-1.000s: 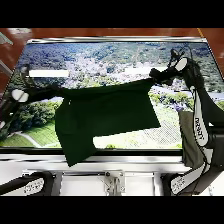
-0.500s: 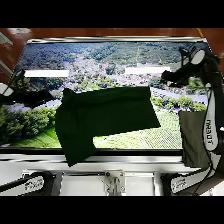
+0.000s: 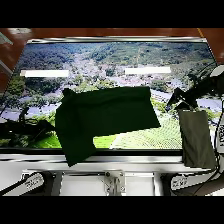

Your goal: Fold the shirts.

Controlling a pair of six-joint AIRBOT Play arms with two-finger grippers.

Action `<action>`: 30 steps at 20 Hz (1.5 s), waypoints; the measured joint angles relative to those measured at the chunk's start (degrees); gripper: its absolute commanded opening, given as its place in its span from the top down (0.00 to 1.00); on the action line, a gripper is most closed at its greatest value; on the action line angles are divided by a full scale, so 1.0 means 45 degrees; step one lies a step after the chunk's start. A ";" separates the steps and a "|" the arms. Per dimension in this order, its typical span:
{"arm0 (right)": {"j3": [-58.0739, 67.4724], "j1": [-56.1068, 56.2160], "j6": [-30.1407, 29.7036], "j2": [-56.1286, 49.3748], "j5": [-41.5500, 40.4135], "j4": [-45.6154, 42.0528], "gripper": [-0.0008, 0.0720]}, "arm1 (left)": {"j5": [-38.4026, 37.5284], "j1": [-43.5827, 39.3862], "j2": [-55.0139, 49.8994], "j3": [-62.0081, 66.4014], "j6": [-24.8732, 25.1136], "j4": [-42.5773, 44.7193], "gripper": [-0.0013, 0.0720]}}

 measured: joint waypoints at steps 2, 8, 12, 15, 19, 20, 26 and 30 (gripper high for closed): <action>-0.0287 0.0078 -0.0029 0.0010 -0.0325 0.0393 0.26 | 0.0544 -0.0204 -0.0117 -0.0525 0.0287 -0.0466 0.07; -0.0559 0.0165 -0.0092 0.0019 -0.0787 0.0806 0.26 | 0.1744 -0.1132 -0.0792 -0.0996 0.0695 -0.1049 0.26; -0.0597 0.0185 -0.0087 0.0019 -0.0860 0.0869 0.23 | 0.2433 -0.1355 -0.1030 -0.1064 0.0792 -0.1030 0.88; -0.0685 0.0189 -0.0044 0.0019 -0.0767 0.0403 0.04 | 0.2302 -0.1418 -0.1064 -0.1064 0.1180 -0.1438 0.94; -0.1889 0.0044 -0.0034 0.0019 -0.0413 -0.0544 0.04 | 0.1753 -0.1433 -0.1064 -0.1035 0.1807 -0.2079 0.94; -0.2307 0.0019 -0.0044 0.0019 -0.0651 -0.0505 0.04 | 0.1647 -0.1428 -0.1039 -0.1025 0.1894 -0.2147 0.94; -0.4051 0.0228 -0.0039 -0.0257 -0.2764 0.0359 0.04 | 0.1316 -0.1428 -0.0758 -0.0986 0.2210 -0.2361 0.94; -0.4313 0.0894 0.0010 -0.0733 -0.3249 0.0491 0.06 | 0.1273 -0.1433 -0.0670 -0.0986 0.2268 -0.2399 0.94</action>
